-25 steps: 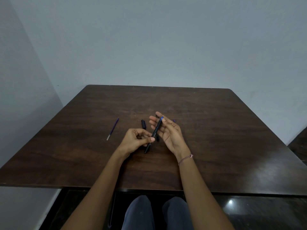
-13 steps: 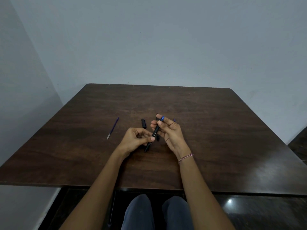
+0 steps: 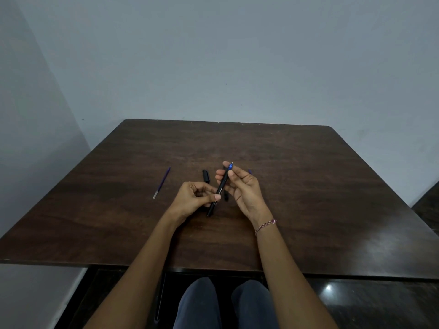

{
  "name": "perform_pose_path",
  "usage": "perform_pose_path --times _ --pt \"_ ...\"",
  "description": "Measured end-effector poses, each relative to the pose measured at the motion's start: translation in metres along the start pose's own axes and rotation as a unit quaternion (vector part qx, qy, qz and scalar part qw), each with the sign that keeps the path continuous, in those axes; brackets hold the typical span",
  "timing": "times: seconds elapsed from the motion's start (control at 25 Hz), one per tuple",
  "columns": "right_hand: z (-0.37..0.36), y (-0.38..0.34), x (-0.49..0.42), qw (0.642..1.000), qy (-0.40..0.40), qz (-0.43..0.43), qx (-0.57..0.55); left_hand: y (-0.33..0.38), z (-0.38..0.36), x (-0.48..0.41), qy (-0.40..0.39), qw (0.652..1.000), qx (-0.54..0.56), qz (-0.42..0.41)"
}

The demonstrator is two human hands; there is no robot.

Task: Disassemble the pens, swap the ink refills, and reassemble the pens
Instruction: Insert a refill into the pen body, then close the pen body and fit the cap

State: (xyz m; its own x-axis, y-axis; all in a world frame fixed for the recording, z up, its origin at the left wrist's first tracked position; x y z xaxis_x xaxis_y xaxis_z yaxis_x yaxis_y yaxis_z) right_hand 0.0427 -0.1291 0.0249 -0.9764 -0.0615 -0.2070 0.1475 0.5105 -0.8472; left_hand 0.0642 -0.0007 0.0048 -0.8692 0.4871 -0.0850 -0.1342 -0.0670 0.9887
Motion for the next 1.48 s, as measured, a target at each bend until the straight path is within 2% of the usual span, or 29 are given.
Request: perform_pose_path --times 0.52,0.68,0.76,0.84,0.92,1.0,1.08,1.2,1.32,1.4,1.48 --pt "0.005 0.001 -0.002 0.999 0.024 0.02 0.015 -0.002 0.001 -0.002 -0.008 1.0 0.0 0.0" --pt "0.006 -0.002 -0.002 0.998 0.042 0.042 0.001 -0.002 0.009 -0.002 0.033 0.998 0.044 -0.012" --pt "0.011 -0.005 -0.004 0.995 0.076 0.055 0.044 -0.003 0.012 -0.002 0.051 0.997 0.063 -0.017" --pt "0.012 -0.012 -0.012 0.981 0.102 0.067 0.151 -0.005 0.014 -0.002 0.055 0.995 0.08 -0.011" --pt "0.0 -0.021 -0.027 0.947 0.086 0.075 0.299 -0.006 0.015 -0.003 0.062 0.993 0.095 -0.005" --pt "-0.013 -0.026 -0.046 0.879 0.056 0.077 0.467 -0.007 0.015 -0.003 0.07 0.992 0.101 0.0" --pt "-0.023 -0.021 -0.064 0.806 0.028 0.051 0.589 -0.006 0.015 -0.002 0.075 0.992 0.103 0.003" --pt "-0.029 -0.006 -0.082 0.734 -0.009 -0.024 0.679 -0.002 0.015 -0.002 0.075 0.992 0.102 0.001" --pt "-0.035 0.006 -0.088 0.641 -0.048 -0.064 0.763 -0.001 0.016 -0.001 0.079 0.992 0.102 0.006" --pt "-0.034 0.009 -0.089 0.629 -0.045 -0.068 0.774 -0.002 0.016 -0.002 0.077 0.992 0.099 0.011" --pt "-0.03 0.013 -0.09 0.64 -0.035 -0.075 0.764 -0.003 0.016 -0.003 0.07 0.993 0.098 0.013"
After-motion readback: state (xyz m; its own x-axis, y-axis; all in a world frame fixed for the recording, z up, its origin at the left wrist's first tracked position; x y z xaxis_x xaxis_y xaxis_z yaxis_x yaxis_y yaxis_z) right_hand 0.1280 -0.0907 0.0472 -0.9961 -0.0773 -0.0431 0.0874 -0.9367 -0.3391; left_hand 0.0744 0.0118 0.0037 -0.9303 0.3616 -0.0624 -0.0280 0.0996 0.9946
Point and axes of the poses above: each hand's wrist, its own x-axis away from the middle knuckle, its own z-axis out of the back of the hand, y = z × x, the point moved 9 cm from there along -x, towards the middle knuckle, and after that the axes turned 4 degrees about -y, right-handed, at the moved point
